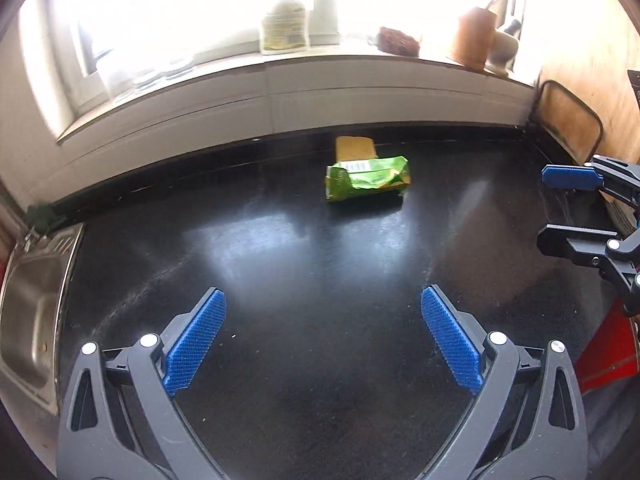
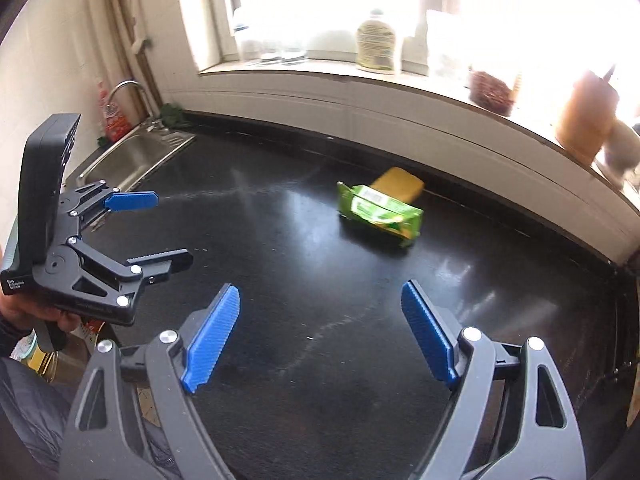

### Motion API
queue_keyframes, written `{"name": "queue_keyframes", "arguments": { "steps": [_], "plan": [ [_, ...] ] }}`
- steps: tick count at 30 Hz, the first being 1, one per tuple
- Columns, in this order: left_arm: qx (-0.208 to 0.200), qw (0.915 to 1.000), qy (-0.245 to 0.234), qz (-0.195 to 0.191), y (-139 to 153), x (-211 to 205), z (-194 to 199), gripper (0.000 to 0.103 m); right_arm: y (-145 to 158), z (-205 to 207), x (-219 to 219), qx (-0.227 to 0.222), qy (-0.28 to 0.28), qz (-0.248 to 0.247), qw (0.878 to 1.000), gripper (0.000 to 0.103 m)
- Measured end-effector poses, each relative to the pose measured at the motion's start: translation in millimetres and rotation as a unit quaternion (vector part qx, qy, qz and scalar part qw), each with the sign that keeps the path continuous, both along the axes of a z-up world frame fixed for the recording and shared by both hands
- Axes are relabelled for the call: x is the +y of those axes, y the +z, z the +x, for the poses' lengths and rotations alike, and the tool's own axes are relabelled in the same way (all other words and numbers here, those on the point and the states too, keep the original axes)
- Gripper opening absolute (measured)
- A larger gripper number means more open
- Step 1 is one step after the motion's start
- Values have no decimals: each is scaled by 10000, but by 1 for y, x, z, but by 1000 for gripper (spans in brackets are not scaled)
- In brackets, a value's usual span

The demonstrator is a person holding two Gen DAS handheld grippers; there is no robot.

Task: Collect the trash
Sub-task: 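Move both open tools back over the counter toward the sponge and carton, then grasp the green carton with the right tool while the left tool grasps the yellow sponge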

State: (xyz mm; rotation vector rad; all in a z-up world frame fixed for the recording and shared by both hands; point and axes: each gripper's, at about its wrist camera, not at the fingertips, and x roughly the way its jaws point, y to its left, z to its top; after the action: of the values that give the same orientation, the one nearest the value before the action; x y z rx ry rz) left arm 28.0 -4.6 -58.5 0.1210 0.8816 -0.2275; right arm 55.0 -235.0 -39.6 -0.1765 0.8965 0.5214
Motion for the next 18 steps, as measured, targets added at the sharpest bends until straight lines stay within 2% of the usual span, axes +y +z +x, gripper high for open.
{"name": "queue_keyframes", "arguments": {
  "steps": [9, 18],
  "plan": [
    [347, 9991, -207, 123, -20, -13, 50, 95, -20, 36, -17, 75, 28, -131, 9999, 80],
    [731, 9963, -427, 143, -38, -31, 180, 95, -62, 115, -12, 63, 607, -331, 9976, 80]
  ]
}}
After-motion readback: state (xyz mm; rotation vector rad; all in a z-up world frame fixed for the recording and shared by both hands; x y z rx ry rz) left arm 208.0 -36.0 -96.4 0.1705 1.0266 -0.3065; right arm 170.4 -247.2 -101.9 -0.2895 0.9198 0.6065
